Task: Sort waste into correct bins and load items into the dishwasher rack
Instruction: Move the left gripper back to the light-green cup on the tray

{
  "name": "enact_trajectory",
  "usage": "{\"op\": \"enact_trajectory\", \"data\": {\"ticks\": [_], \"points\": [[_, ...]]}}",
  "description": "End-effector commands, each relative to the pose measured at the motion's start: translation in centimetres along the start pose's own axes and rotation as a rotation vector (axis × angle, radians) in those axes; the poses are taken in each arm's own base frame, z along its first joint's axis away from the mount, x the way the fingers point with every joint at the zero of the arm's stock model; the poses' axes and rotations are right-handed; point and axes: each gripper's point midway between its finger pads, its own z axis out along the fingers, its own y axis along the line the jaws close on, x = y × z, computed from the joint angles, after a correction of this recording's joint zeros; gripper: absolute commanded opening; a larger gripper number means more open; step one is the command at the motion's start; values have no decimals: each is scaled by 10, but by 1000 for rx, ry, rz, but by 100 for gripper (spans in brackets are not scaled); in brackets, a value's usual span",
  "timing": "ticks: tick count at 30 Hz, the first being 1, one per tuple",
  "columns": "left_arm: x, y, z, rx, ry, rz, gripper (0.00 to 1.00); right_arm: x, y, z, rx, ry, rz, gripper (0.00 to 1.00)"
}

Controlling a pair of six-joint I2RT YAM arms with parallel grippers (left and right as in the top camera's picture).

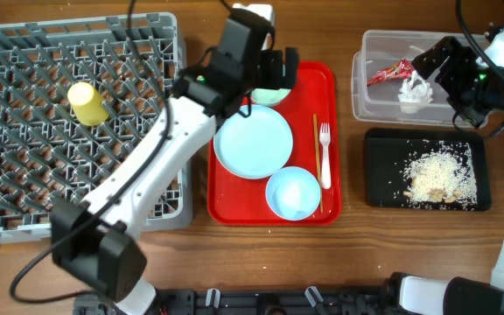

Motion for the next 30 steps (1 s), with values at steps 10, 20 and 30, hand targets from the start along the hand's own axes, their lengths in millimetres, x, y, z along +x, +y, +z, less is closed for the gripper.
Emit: {"op": "enact_trajectory", "data": {"ticks": [10, 20, 30], "points": [[84, 6, 122, -25, 166, 326, 87, -1, -2, 2, 13, -1, -13, 100], [127, 21, 157, -46, 257, 330, 76, -1, -2, 2, 13, -1, -13, 100], [136, 25, 155, -55, 295, 331, 29, -1, -2, 2, 13, -1, -13, 100]]}}
